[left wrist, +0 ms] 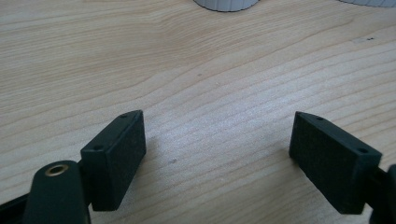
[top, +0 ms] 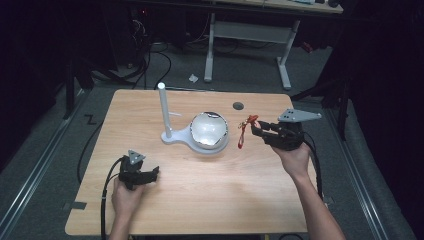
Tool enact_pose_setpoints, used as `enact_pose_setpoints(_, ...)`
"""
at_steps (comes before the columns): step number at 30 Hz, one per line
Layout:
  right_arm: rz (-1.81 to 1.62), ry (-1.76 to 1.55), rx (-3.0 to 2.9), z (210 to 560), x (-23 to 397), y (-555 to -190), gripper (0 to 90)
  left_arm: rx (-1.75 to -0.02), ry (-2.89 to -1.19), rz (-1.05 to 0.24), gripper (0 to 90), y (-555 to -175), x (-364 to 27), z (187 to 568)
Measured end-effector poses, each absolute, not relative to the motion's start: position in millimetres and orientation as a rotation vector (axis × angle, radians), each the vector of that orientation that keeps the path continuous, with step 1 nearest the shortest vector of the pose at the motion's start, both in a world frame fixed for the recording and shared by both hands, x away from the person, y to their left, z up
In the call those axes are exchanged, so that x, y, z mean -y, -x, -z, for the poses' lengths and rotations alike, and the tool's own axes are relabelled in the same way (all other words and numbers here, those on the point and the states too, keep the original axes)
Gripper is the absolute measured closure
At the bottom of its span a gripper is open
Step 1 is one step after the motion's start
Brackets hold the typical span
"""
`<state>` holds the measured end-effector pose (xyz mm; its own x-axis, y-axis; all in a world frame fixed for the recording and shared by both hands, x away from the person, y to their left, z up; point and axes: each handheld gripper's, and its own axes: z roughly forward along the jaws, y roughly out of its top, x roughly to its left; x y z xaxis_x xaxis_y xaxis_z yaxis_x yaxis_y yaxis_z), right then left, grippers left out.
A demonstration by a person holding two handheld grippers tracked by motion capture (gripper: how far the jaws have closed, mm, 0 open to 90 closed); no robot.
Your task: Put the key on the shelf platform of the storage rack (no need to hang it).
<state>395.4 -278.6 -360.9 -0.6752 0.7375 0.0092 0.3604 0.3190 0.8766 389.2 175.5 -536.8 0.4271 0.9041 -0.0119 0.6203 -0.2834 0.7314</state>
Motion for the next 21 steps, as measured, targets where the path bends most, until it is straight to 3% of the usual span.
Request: enact_pose_setpoints(21,-1.374,-0.878,-2.242,341.0,242.2,-412.1,66.8,-1.283,-2.014,-0.544,19.0,-389.1,-175.6,536.8)
